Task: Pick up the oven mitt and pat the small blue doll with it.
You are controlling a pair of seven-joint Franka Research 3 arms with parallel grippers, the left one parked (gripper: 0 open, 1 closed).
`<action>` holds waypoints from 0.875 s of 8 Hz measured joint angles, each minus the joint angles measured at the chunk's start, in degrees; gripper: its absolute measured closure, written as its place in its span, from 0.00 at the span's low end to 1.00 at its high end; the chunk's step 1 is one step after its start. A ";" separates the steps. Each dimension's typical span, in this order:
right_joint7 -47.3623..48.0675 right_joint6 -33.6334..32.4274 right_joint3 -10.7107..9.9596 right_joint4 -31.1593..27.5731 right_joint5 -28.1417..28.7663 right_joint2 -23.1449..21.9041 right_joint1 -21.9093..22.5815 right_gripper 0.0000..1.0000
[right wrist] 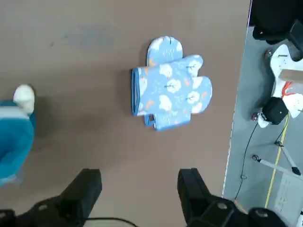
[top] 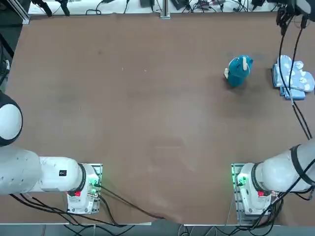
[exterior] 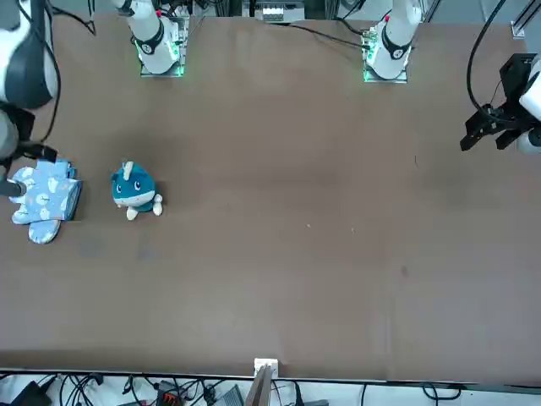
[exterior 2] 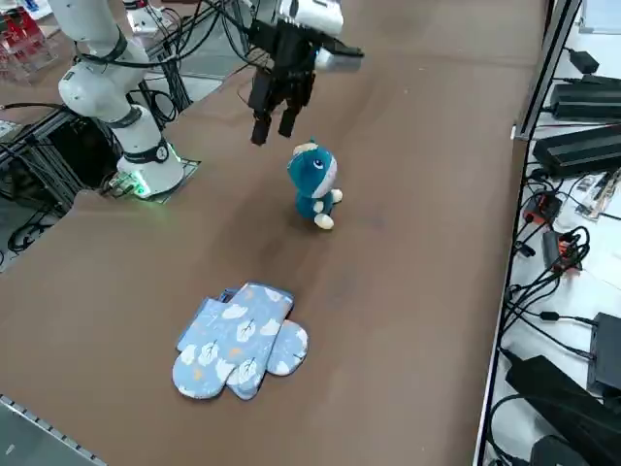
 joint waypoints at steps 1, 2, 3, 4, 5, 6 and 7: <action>1.74 3.91 -0.01 -1.72 -1.23 1.57 -0.24 0.03; 4.73 7.55 -0.04 -3.90 -3.68 3.07 -0.39 0.03; 8.54 11.58 -0.06 -6.57 -7.61 4.53 -0.47 0.03; 12.17 16.34 -0.07 -9.89 -12.29 5.62 -0.75 0.03; 14.56 20.90 -0.09 -13.52 -16.01 6.26 -1.77 0.04; 15.35 24.65 -0.12 -16.66 -18.14 6.43 -3.30 0.05; 15.43 27.17 -0.16 -18.92 -19.64 6.38 -4.67 0.06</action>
